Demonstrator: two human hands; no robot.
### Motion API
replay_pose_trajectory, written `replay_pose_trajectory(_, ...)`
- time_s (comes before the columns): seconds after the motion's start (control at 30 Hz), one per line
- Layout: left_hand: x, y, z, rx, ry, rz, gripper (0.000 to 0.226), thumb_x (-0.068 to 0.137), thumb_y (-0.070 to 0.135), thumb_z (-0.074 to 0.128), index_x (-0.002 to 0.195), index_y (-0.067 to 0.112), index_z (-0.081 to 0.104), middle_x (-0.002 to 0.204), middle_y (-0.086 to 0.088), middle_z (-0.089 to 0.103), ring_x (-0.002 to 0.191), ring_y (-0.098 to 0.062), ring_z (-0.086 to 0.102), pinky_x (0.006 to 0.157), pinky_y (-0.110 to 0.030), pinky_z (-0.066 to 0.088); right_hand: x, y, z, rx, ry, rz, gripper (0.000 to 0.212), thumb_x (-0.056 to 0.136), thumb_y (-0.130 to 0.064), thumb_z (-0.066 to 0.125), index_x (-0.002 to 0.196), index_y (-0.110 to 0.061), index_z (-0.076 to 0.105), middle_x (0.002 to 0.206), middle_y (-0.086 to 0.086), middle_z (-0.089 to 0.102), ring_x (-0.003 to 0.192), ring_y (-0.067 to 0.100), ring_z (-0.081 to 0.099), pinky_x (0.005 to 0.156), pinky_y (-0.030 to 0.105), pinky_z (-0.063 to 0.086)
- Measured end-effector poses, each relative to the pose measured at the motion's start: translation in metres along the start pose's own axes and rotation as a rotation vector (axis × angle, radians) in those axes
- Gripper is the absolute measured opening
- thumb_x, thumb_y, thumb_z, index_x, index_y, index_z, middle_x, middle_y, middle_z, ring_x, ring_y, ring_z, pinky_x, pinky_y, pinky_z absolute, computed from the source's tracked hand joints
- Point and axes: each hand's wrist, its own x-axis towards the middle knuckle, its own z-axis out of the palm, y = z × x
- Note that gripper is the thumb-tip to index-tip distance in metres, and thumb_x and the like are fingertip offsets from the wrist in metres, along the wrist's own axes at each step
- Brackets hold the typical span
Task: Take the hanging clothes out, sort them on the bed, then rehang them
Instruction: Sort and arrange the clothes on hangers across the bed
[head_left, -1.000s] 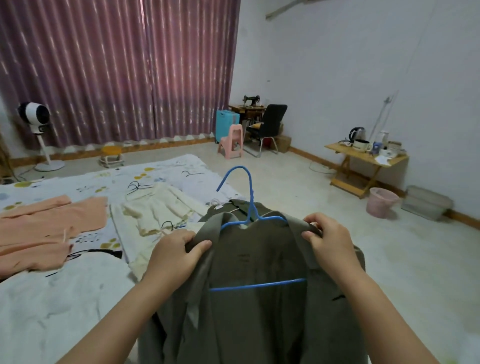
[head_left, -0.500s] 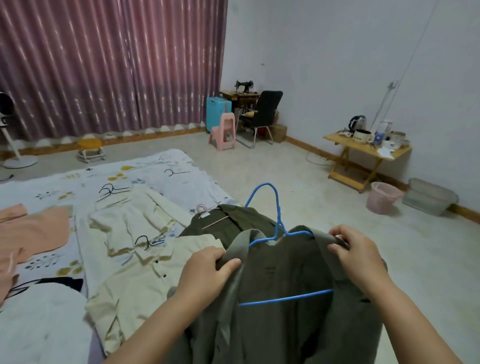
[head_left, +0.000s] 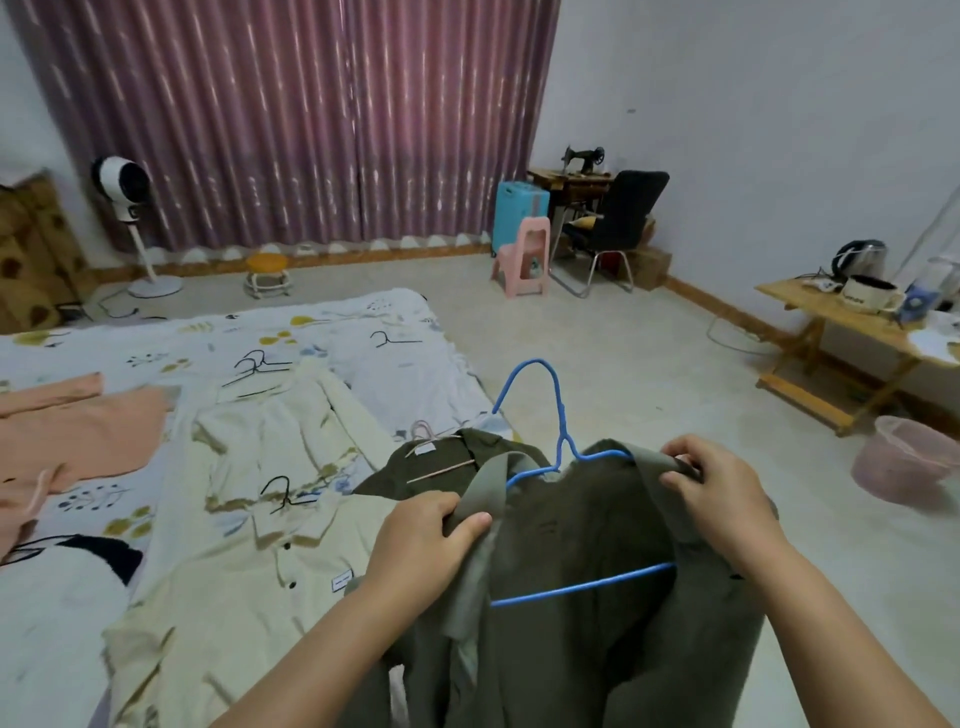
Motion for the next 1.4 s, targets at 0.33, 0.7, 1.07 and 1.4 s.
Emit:
replay_pose_trajectory(0.33,0.081,-0.020,0.028,-0.172,0.074,-0.191,0.040,0.084,0.030,0.063,0.049,0.027,0.043,0.050,0.009,0.043,0.055,-0.005,0.042,0.053,-0.026,0.028,0.128,-0.002,0.049,-0.026,-0.119,-0.137,0.013,0.084,-0.008,0.063,0.096,-0.013,0.063,0.099,0.008,0.062,0.094,0.025,0.053,0.073,0.028,0.034)
replay_pose_trajectory(0.7,0.236,-0.140,0.069,-0.182,0.152,-0.306,0.048,0.082,0.022,0.067,0.048,0.025,0.033,0.052,0.007,0.038,0.056,-0.006,0.039,0.052,-0.017,0.025,0.265,-0.028,0.203,-0.170,-0.094,-0.103,0.037,0.085,-0.013,0.060,0.122,-0.011,0.058,0.120,0.013,0.059,0.115,0.031,0.051,0.096,0.036,0.037)
replay_pose_trajectory(1.07,0.342,-0.293,0.165,-0.031,0.002,-0.441,0.043,0.086,0.025,0.063,0.054,0.026,0.035,0.058,0.010,0.039,0.069,-0.021,0.043,0.060,-0.029,0.020,0.307,0.020,0.409,-0.366,-0.631,0.063,0.061,0.100,-0.035,0.034,0.150,-0.018,0.005,0.158,0.012,0.002,0.145,0.028,0.007,0.117,0.035,0.016)
replay_pose_trajectory(1.4,0.350,-0.386,0.246,0.036,-0.182,-0.753,0.030,0.088,0.028,0.060,0.103,0.002,0.058,0.101,-0.018,0.062,0.099,-0.034,0.056,0.081,-0.035,0.039,0.306,0.049,0.508,-0.440,-0.852,0.239,0.069,0.096,-0.055,0.026,0.151,-0.021,0.001,0.157,-0.002,-0.017,0.146,0.020,-0.010,0.114,0.054,0.009)
